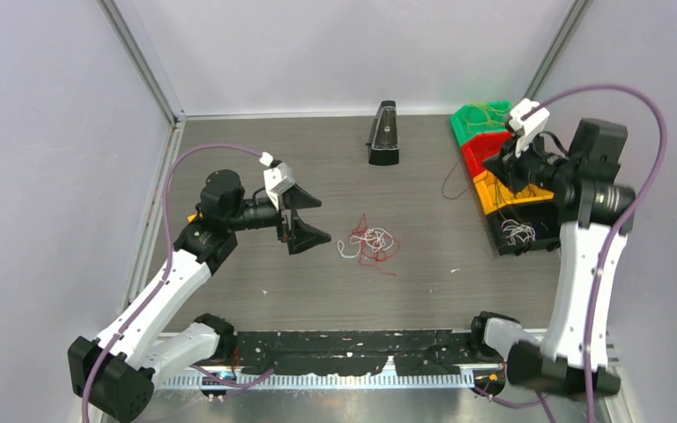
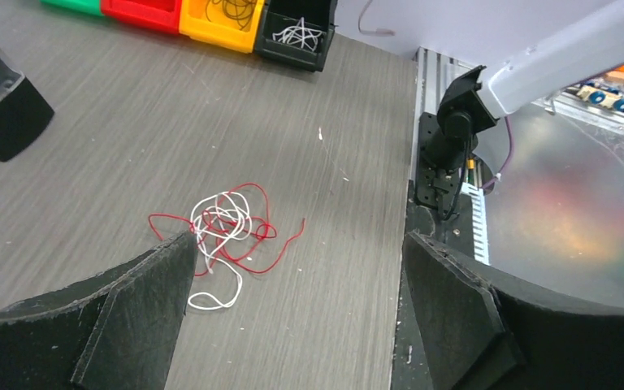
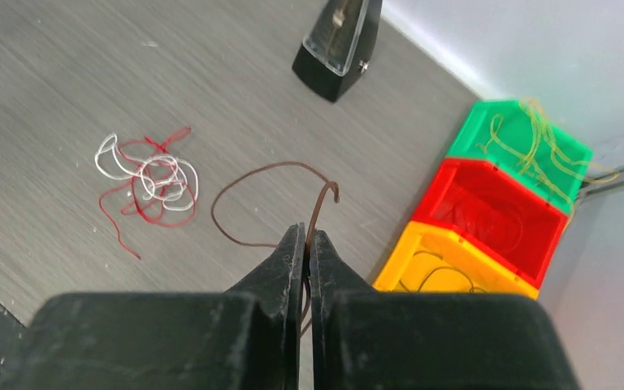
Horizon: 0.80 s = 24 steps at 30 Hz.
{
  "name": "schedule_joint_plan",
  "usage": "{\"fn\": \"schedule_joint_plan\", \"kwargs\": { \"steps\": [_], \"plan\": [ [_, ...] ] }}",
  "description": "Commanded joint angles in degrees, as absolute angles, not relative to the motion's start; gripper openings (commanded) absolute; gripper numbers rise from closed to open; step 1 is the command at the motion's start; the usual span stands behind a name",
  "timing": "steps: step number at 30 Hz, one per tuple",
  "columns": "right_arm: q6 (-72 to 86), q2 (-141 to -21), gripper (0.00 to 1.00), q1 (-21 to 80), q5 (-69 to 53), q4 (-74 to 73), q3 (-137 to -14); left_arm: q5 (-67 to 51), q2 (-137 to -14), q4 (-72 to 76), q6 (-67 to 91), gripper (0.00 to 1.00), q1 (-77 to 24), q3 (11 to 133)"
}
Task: Untangle the cables
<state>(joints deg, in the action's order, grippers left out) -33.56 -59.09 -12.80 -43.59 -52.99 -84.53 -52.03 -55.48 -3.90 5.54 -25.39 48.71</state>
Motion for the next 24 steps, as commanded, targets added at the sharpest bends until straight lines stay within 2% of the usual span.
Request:
{"fn": "schedule_joint_plan", "kwargs": {
  "steps": [1,5,14,21,24],
  "plan": [
    [-54.1,-69.3,0.05,-17.7,-50.0,-72.9,-95.1,-54.2,-56.0,5.1,10.6,1.00,-25.2,47.6],
    [-60.0,-77.3,0.05,-19.0,-49.8,-76.2,-102.8,-54.3,-57.1,6.3,11.1,0.99,-25.2,47.0],
    [-73.8,-92.1,0.05,-20.1,-47.6,-80.2,-110.7,-52.8,-60.0,4.4,9.9,1.00,-25.2,48.5],
    [-83.5,-108.1,0.05,-23.6,-42.7,-89.0,-123.5,-52.5,-63.6,1.8,8.9,1.00,-25.2,51.3],
    [-86.6,-111.5,0.05,-25.7,-40.0,-89.1,-125.2,-52.5,-65.0,0.8,8.9,1.00,-25.2,52.2]
  ]
}}
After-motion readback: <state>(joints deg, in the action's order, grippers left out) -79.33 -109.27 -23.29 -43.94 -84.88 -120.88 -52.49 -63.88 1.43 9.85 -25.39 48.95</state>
